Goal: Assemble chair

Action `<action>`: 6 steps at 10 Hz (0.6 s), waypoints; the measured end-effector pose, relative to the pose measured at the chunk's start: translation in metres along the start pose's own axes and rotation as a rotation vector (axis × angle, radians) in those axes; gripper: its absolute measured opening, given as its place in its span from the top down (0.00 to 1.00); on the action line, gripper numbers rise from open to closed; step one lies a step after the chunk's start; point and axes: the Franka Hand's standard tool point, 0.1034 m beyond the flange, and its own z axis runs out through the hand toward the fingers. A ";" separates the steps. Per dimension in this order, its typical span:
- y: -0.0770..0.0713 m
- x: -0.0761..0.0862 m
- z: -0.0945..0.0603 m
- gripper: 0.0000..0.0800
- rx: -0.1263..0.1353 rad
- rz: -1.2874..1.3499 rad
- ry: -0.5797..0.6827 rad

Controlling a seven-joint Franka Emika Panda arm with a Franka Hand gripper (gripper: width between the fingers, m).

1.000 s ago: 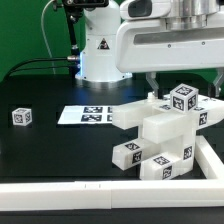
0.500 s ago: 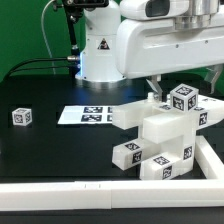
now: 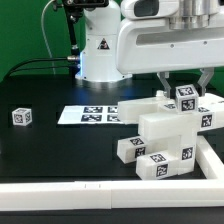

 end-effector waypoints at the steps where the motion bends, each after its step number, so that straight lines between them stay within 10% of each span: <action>1: 0.000 0.000 0.000 0.65 0.000 0.071 0.000; 6: -0.002 0.000 0.000 0.65 0.001 0.282 0.002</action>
Offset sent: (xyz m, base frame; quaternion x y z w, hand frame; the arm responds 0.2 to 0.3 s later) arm -0.0020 -0.0055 -0.0040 -0.0272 0.0126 0.2022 0.9789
